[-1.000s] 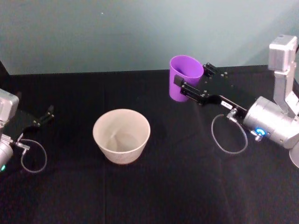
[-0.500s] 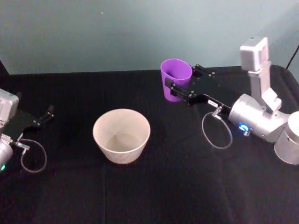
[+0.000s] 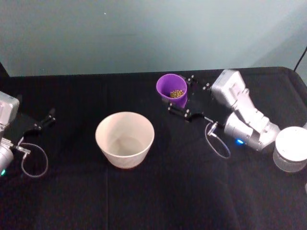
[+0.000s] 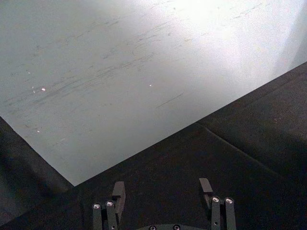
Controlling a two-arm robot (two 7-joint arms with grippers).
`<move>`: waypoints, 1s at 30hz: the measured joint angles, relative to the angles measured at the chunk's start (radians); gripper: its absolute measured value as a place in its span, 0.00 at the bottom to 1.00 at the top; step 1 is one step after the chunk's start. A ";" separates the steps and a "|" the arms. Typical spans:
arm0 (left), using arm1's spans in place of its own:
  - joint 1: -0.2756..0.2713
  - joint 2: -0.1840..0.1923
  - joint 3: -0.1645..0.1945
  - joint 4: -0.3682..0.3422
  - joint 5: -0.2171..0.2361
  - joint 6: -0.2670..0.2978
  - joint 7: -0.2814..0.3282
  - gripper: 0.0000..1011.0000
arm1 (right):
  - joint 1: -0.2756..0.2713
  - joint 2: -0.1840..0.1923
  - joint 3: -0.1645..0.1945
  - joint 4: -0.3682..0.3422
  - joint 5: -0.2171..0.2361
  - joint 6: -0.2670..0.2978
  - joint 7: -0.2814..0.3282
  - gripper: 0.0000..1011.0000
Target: Pick up the cup and pour the mung beans from the cup into the bowl.
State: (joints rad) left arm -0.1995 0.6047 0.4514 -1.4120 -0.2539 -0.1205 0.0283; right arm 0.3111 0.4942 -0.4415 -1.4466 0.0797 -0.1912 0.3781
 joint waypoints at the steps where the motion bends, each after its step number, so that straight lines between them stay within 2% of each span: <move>1: 0.000 0.000 0.000 0.000 0.000 0.000 0.000 0.99 | 0.001 0.002 -0.005 0.001 -0.024 -0.010 -0.007 0.71; 2: 0.000 0.000 0.000 0.000 0.000 0.000 0.000 0.99 | 0.002 0.004 -0.011 0.001 -0.049 -0.020 -0.014 0.71; 3: 0.000 0.000 0.000 0.000 0.000 0.000 0.000 0.99 | 0.003 0.009 -0.022 0.001 -0.099 -0.040 -0.034 0.71; 5: 0.000 0.000 0.000 0.000 0.000 0.000 0.000 0.99 | 0.003 0.015 -0.033 -0.004 -0.161 -0.062 -0.060 0.71; 7: 0.000 0.000 0.000 0.000 0.000 0.000 0.000 0.99 | -0.001 0.025 -0.046 -0.021 -0.261 -0.094 -0.109 0.71; 10: 0.000 0.000 0.000 0.000 0.000 0.000 0.000 0.99 | -0.003 0.031 -0.057 -0.030 -0.325 -0.109 -0.132 0.71; 11: 0.000 0.000 0.000 0.000 0.000 0.000 0.000 0.99 | -0.004 0.035 -0.065 -0.034 -0.367 -0.116 -0.145 0.71; 13: 0.000 0.000 0.000 0.000 0.000 0.000 0.000 0.99 | -0.003 0.039 -0.074 -0.037 -0.412 -0.122 -0.158 0.71; 14: 0.000 0.000 0.000 0.000 0.000 0.000 0.000 0.99 | -0.002 0.042 -0.082 -0.041 -0.460 -0.128 -0.174 0.71; 18: 0.000 0.000 0.000 0.000 0.000 0.000 0.000 0.99 | 0.001 0.048 -0.099 -0.045 -0.563 -0.135 -0.212 0.71; 21: 0.000 0.000 0.000 0.000 0.000 0.000 0.000 0.99 | 0.003 0.051 -0.108 -0.046 -0.629 -0.136 -0.233 0.71; 24: 0.000 0.000 0.000 0.000 0.000 0.000 0.000 0.99 | 0.003 0.052 -0.112 -0.047 -0.669 -0.136 -0.244 0.71; 26: 0.000 0.000 0.000 0.000 0.000 0.000 0.000 0.99 | 0.004 0.052 -0.116 -0.050 -0.712 -0.136 -0.255 0.71; 28: 0.000 0.000 0.000 0.000 0.000 0.000 0.000 0.99 | 0.004 0.052 -0.117 -0.050 -0.722 -0.136 -0.257 0.71; 30: 0.000 0.000 0.000 0.000 0.000 0.000 0.000 0.99 | 0.006 0.052 -0.122 -0.051 -0.752 -0.134 -0.265 0.71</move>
State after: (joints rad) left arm -0.1995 0.6046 0.4514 -1.4119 -0.2539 -0.1205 0.0283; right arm 0.3171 0.5460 -0.5638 -1.4974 -0.6725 -0.3257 0.1128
